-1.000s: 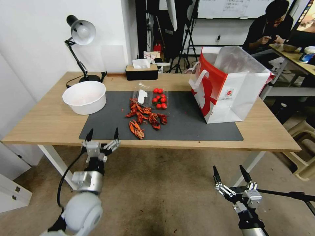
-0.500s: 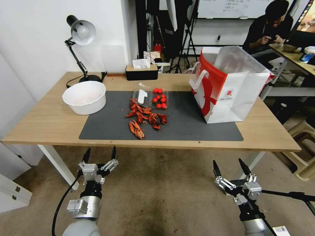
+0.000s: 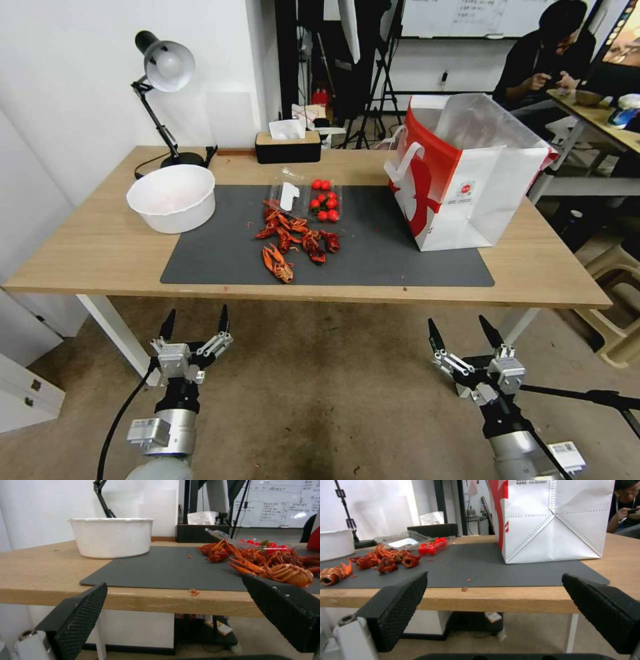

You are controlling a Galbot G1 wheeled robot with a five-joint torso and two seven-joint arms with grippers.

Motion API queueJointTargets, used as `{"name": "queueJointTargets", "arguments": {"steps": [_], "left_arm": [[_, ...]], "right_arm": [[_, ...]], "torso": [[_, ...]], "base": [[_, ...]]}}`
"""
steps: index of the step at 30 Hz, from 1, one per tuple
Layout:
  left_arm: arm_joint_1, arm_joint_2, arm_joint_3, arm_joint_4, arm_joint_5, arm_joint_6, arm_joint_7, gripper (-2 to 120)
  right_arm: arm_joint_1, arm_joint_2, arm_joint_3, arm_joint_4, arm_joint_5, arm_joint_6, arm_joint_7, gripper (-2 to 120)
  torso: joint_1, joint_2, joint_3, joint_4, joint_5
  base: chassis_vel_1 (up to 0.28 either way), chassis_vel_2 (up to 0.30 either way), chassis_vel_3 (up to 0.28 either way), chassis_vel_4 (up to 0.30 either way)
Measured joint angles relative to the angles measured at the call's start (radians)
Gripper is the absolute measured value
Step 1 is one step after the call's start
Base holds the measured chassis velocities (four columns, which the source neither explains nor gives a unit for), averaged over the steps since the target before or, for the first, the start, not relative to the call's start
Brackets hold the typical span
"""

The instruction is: Pick up the trash from the table and place it into the takeout bag.

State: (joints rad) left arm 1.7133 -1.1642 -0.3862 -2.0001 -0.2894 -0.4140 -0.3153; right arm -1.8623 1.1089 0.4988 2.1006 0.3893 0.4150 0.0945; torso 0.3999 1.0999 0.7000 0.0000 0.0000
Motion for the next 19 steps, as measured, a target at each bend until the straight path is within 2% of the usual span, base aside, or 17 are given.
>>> {"name": "queueJointTargets", "arguments": {"steps": [19], "left_arm": [[-0.003, 0.0, 0.003, 0.002, 0.002, 0.0, -0.001, 100]], "right_arm": [[-0.001, 0.0, -0.001, 0.001, -0.004, -0.001, 0.004, 100]], "torso": [[0.0, 0.0, 0.0, 0.0, 0.0001]], "base": [[0.0, 0.0, 0.0, 0.0]]}}
